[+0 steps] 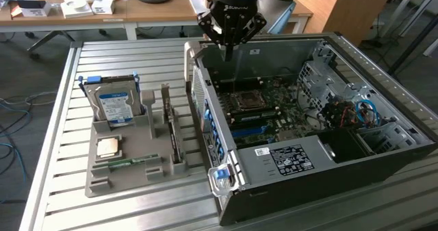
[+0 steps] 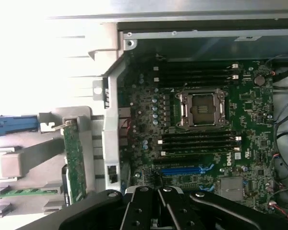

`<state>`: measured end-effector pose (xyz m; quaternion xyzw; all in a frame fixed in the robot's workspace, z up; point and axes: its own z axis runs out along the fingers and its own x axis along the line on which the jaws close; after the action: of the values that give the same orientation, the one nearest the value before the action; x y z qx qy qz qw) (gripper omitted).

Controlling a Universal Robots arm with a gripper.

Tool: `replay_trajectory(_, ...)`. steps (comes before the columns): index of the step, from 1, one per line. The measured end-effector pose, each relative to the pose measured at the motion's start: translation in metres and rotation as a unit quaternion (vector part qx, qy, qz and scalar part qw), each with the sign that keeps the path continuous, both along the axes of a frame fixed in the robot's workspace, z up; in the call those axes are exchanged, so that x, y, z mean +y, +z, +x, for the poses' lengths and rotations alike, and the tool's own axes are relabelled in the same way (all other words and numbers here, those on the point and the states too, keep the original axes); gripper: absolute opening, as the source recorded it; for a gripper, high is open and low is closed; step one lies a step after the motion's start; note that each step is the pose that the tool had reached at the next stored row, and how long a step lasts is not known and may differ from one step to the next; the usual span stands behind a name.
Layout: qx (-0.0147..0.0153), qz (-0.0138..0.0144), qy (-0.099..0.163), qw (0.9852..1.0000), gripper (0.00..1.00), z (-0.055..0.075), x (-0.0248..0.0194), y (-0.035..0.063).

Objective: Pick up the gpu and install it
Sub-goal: 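Reach for the gpu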

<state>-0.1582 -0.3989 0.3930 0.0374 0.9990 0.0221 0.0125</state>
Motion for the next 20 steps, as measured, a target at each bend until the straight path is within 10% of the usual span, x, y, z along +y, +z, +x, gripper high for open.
replay_trajectory(20,0.0000,0.0000,0.000,1.0000,0.11,-0.066,0.0000,-0.0023)
